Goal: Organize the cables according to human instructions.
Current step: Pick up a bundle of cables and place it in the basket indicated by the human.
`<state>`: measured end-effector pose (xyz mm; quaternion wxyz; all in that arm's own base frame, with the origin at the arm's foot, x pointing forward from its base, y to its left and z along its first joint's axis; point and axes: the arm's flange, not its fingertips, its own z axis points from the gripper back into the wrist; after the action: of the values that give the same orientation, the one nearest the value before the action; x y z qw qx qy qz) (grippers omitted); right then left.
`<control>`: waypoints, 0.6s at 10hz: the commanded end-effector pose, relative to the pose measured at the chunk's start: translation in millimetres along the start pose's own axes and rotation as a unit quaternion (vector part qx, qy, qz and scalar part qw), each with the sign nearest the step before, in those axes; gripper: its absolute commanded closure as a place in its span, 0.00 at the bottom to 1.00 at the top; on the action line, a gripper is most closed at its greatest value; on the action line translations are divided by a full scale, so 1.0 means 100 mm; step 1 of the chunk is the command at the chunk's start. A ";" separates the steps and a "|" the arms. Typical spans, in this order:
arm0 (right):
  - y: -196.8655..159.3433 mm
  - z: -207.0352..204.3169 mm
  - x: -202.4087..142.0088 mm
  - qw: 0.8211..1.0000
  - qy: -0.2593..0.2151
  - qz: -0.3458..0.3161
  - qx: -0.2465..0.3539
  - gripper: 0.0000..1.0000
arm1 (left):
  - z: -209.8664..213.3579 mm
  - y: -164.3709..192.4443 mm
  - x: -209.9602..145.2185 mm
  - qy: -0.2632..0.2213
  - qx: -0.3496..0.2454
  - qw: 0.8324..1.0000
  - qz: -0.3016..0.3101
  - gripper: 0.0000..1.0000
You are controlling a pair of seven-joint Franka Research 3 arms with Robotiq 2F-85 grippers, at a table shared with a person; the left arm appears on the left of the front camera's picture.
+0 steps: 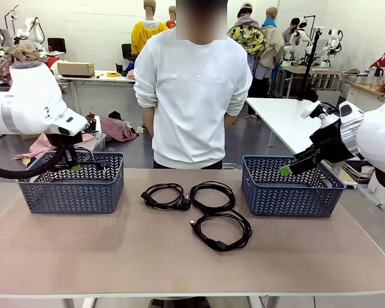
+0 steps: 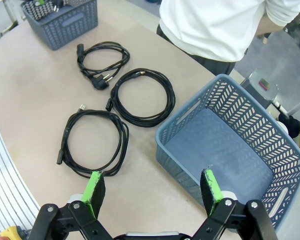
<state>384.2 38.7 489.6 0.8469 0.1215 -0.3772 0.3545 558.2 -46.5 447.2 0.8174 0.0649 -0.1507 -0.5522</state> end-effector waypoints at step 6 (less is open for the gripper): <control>0.00 0.00 0.00 1.000 -0.004 -0.003 0.003 0.00 | 0.08 0.05 -0.04 0.002 -0.010 1.000 -0.007 0.41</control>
<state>384.2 38.7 489.6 0.8469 0.1215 -0.3772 0.3545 559.0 -46.4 448.7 0.8169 0.0652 -0.1482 -0.5536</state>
